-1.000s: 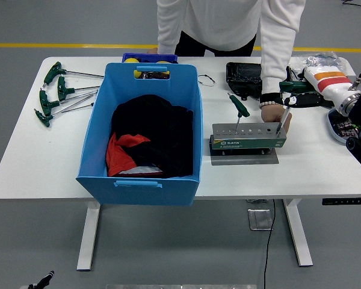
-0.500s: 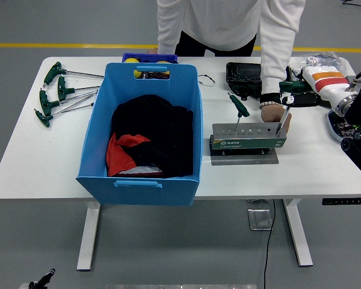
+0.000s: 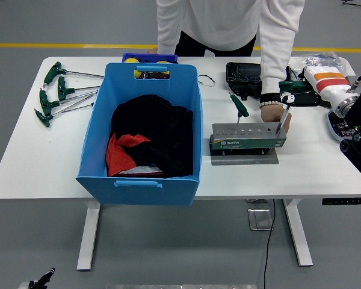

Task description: Lift tool from toolbox,place it in box,lift tool from toolbox,place it in box

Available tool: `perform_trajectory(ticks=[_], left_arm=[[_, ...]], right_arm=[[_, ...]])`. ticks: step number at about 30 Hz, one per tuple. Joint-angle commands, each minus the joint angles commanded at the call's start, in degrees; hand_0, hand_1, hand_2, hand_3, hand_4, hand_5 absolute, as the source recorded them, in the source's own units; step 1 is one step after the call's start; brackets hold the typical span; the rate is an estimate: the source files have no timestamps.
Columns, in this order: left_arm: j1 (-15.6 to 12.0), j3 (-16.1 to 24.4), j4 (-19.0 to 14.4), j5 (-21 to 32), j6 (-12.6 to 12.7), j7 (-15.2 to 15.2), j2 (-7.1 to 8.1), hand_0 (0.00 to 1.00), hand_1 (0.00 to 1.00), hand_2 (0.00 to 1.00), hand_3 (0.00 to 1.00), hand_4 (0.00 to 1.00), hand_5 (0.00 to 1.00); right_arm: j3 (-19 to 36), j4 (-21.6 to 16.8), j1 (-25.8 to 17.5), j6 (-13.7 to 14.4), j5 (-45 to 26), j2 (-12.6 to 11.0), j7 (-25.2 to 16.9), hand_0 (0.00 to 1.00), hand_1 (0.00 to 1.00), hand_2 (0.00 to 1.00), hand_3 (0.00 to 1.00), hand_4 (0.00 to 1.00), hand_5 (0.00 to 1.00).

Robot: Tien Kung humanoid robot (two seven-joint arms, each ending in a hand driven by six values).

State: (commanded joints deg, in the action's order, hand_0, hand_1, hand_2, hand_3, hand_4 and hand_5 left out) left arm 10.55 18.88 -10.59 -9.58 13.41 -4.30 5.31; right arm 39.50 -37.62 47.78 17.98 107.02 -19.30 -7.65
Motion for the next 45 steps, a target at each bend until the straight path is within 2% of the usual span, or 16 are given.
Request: perform_trajectory(ticks=[11, 12, 13, 25, 34, 45], left_arm=[[-0.4, 0.6, 0.1, -0.7, 0.0, 0.1, 0.02, 0.809, 0.854, 0.821, 0.735, 0.749, 0.659], [-0.5, 0.7, 0.1, -0.8, 0.0, 0.1, 0.03, 0.809, 0.854, 0.820, 0.734, 0.750, 0.660], [-0.6, 0.8, 0.2, -0.9, 0.0, 0.2, 0.05, 0.809, 0.854, 0.820, 0.734, 0.750, 0.660], [-1.3, 3.6, 0.3, -3.6, 0.0, 0.6, 0.44, 0.809, 0.853, 0.818, 0.735, 0.749, 0.662], [-1.8, 6.9, 0.3, -6.9, 0.1, 1.2, 0.63, 0.810, 0.854, 0.818, 0.735, 0.750, 0.662], [-2.5, 10.1, 0.3, -9.9, 0.2, 1.8, 0.93, 0.809, 0.853, 0.818, 0.735, 0.750, 0.663]], right_arm=[[-0.1, -0.6, -0.1, 2.2, 0.7, -0.6, 1.2, 0.002, 0.002, 0.002, 0.005, 0.976, 0.746], [-0.1, -0.9, -0.1, 2.1, 0.9, -0.8, 1.6, 0.002, 0.002, 0.002, 0.002, 0.929, 0.753], [0.0, -1.1, -0.1, 2.0, 1.1, -0.9, 1.9, 0.002, 0.002, 0.002, 0.002, 0.929, 0.753], [1.3, -6.4, 1.0, -1.9, 3.0, -3.7, 3.8, 0.002, 0.002, 0.002, 0.002, 0.894, 0.737], [2.1, -8.9, 2.0, -3.3, 3.5, -5.3, 4.1, 0.002, 0.002, 0.002, 0.002, 0.881, 0.730], [3.0, -12.9, 5.4, -6.4, 2.9, -7.7, 5.1, 0.002, 0.002, 0.002, 0.002, 0.873, 0.723]])
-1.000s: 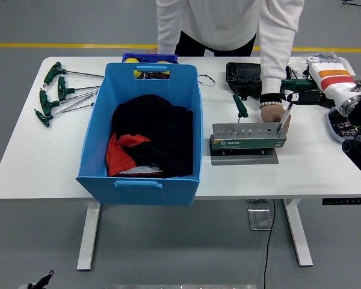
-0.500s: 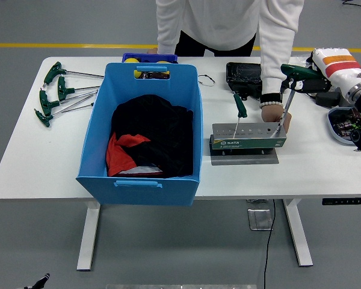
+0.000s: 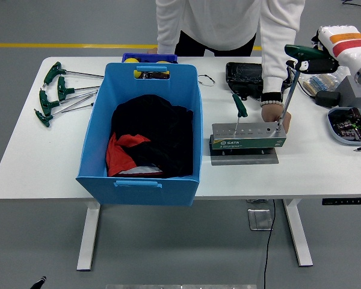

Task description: Lift tool from toolbox,place it in box,lift tool from toolbox,place it in box

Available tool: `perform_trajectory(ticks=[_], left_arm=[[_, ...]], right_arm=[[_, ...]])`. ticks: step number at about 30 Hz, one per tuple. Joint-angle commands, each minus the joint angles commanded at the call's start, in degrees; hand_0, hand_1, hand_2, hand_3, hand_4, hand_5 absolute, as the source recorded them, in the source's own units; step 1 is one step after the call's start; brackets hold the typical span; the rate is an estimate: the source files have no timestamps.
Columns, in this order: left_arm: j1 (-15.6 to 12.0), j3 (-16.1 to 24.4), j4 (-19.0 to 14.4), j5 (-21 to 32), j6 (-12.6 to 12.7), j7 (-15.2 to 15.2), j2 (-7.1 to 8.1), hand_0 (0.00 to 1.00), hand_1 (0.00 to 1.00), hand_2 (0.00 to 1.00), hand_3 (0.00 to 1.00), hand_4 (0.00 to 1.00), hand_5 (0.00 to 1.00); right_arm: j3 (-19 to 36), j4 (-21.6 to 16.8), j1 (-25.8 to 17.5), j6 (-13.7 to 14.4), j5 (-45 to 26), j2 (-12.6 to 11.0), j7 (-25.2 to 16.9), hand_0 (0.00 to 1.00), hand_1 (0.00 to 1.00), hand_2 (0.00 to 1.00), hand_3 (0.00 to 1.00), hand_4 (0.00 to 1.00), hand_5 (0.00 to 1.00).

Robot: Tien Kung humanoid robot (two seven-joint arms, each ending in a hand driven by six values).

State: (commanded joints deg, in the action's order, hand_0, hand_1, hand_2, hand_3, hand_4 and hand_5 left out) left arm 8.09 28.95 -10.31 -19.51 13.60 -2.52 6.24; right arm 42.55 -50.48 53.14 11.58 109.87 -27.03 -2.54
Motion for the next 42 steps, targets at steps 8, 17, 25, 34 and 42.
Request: perform_trajectory(ticks=[8, 17, 25, 34, 42], left_arm=[[-0.4, 2.2, 0.0, -2.0, 0.1, 0.4, 0.30, 0.809, 0.853, 0.818, 0.733, 0.749, 0.663], [-0.8, 3.8, 0.0, -3.7, 0.1, 0.7, 0.61, 0.808, 0.853, 0.818, 0.734, 0.748, 0.663], [-1.0, 3.1, 0.0, -3.5, 0.0, 0.8, 0.80, 0.808, 0.853, 0.818, 0.735, 0.747, 0.663], [-0.7, 2.3, 0.0, -3.3, 0.0, 0.9, 0.97, 0.807, 0.852, 0.817, 0.733, 0.747, 0.662], [-0.5, 1.5, 0.0, -2.7, 0.1, 0.7, 1.09, 0.807, 0.852, 0.817, 0.732, 0.747, 0.663]], right_arm=[[-0.2, -4.4, 4.0, -2.5, -3.6, -2.5, 0.6, 0.002, 0.002, 0.002, 0.002, 0.872, 0.723], [-1.3, -11.6, 9.0, -4.7, -5.2, -3.8, 2.0, 0.002, 0.002, 0.002, 0.002, 0.869, 0.719], [-2.8, -16.6, 15.0, -5.5, -7.3, -0.7, 2.8, 0.002, 0.002, 0.002, 0.002, 0.869, 0.719], [-9.6, -21.1, 18.9, -6.2, -7.4, 6.4, 4.0, 0.002, 0.002, 0.002, 0.002, 0.869, 0.715], [-19.4, -22.9, 22.1, -6.1, -7.3, 12.8, 4.1, 0.002, 0.002, 0.002, 0.002, 0.870, 0.714]])
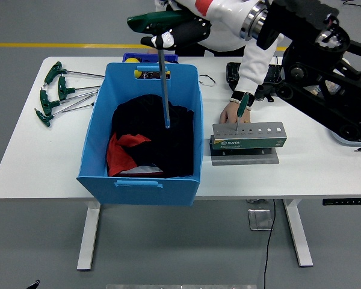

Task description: Lift tool from toolbox,place it in box,lift tool from toolbox,place it in box

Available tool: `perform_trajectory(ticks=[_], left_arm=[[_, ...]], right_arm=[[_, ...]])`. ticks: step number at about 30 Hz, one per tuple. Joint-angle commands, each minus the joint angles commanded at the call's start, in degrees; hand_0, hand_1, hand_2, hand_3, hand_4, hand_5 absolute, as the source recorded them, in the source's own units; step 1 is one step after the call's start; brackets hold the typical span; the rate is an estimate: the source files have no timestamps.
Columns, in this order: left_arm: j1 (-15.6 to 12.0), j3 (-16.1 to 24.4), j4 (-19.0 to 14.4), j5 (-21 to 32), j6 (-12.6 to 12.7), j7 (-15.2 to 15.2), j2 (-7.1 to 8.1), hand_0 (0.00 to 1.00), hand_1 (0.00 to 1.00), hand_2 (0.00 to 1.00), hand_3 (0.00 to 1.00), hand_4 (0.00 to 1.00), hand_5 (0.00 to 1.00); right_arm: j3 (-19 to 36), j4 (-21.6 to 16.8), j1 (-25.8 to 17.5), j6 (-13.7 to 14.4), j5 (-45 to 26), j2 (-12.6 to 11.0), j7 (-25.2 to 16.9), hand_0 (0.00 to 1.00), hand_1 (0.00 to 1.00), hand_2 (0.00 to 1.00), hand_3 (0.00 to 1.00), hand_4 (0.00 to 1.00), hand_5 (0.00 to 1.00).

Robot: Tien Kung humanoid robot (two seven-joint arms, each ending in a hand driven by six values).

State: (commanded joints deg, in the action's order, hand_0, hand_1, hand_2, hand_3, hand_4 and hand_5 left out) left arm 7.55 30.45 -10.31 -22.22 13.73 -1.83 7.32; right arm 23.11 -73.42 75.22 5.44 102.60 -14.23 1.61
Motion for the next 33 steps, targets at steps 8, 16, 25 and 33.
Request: perform_trajectory(ticks=[8, 16, 25, 33], left_arm=[[0.2, 0.4, 0.0, -0.8, 0.2, 0.1, 0.15, 0.807, 0.851, 0.817, 0.732, 0.747, 0.663], [0.4, 1.0, 0.0, -1.4, 0.4, 0.1, 0.22, 0.808, 0.849, 0.815, 0.732, 0.747, 0.665], [0.5, 2.1, 0.0, -1.9, 1.5, 0.1, -0.09, 0.809, 0.848, 0.815, 0.730, 0.746, 0.664], [0.6, 3.2, 0.0, -3.1, 1.5, 0.3, -0.17, 0.809, 0.846, 0.812, 0.723, 0.743, 0.662]], right_arm=[[-7.7, 0.6, 1.2, 0.5, 0.9, 3.6, -0.3, 0.002, 0.002, 0.002, 0.007, 0.872, 0.714], [-10.6, 4.0, 1.2, -1.6, -0.4, 5.3, -1.9, 0.367, 0.175, 0.286, 0.385, 0.914, 0.665], [-12.9, 8.0, 1.1, -2.4, -2.0, 6.5, -2.6, 0.530, 0.314, 0.448, 0.473, 0.918, 0.655], [-13.0, 9.2, 0.4, -2.6, -1.6, 5.9, -2.6, 0.534, 0.422, 0.527, 0.496, 0.925, 0.656]])
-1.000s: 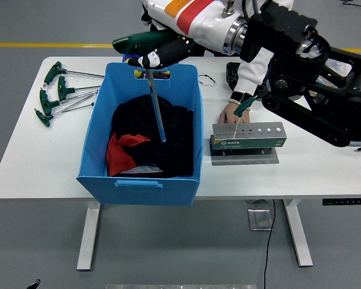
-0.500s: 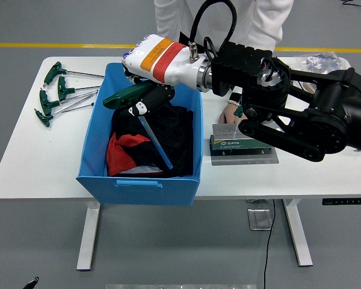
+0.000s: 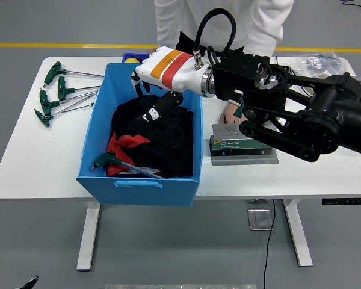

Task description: Lift tool from toolbox,place it in box,lift tool from toolbox,place it in box

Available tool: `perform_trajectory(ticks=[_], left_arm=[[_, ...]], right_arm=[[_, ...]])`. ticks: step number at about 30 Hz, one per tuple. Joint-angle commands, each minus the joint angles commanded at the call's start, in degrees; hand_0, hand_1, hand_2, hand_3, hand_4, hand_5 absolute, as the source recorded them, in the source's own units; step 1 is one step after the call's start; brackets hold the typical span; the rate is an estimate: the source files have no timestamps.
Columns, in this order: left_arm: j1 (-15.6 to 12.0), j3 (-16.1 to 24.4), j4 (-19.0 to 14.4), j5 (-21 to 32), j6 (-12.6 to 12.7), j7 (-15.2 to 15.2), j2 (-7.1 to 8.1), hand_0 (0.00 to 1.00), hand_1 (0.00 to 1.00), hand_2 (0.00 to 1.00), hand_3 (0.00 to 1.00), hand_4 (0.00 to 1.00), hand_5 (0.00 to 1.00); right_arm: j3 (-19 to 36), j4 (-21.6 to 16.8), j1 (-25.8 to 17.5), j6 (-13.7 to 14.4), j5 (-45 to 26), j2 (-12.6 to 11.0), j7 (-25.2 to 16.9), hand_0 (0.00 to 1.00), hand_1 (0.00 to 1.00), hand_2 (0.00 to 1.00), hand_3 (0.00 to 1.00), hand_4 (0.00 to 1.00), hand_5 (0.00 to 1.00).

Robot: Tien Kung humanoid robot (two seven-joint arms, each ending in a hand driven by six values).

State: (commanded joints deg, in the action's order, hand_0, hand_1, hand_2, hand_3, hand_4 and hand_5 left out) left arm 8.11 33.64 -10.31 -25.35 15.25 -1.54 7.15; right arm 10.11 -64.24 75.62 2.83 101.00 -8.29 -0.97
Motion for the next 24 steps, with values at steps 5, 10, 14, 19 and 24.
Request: perform_trajectory(ticks=[5, 10, 14, 19, 24], left_arm=[[0.0, -0.3, 0.0, 0.3, 0.0, -0.1, -0.01, 0.809, 0.846, 0.812, 0.723, 0.743, 0.662], [0.1, -0.3, 0.0, 0.3, 0.0, -0.1, -0.03, 0.810, 0.845, 0.811, 0.724, 0.743, 0.662], [0.1, -0.4, 0.0, 0.4, -0.1, -0.1, -0.06, 0.810, 0.845, 0.810, 0.723, 0.742, 0.662], [0.0, -0.5, 0.0, 0.7, -0.1, -0.3, -0.13, 0.810, 0.846, 0.808, 0.725, 0.742, 0.660], [0.1, -0.7, 0.0, 0.8, -0.1, -0.2, -0.32, 0.810, 0.845, 0.808, 0.725, 0.742, 0.661]], right_arm=[[0.9, 0.2, -0.6, -0.4, 0.4, -0.9, 0.0, 0.534, 0.422, 0.527, 0.496, 0.925, 0.656], [1.4, 0.8, -1.2, -1.6, 2.2, -2.7, 0.1, 0.527, 0.428, 0.533, 0.500, 0.937, 0.635], [1.5, 2.4, -2.1, -3.3, 4.8, -4.0, -1.0, 0.533, 0.446, 0.538, 0.504, 0.946, 0.627], [1.3, 6.9, -3.5, -2.8, 8.1, -4.4, -3.0, 0.561, 0.490, 0.554, 0.500, 0.977, 0.613], [-0.4, 13.1, -4.5, -2.4, 7.3, -3.5, -5.5, 0.601, 0.507, 0.570, 0.490, 0.990, 0.625]])
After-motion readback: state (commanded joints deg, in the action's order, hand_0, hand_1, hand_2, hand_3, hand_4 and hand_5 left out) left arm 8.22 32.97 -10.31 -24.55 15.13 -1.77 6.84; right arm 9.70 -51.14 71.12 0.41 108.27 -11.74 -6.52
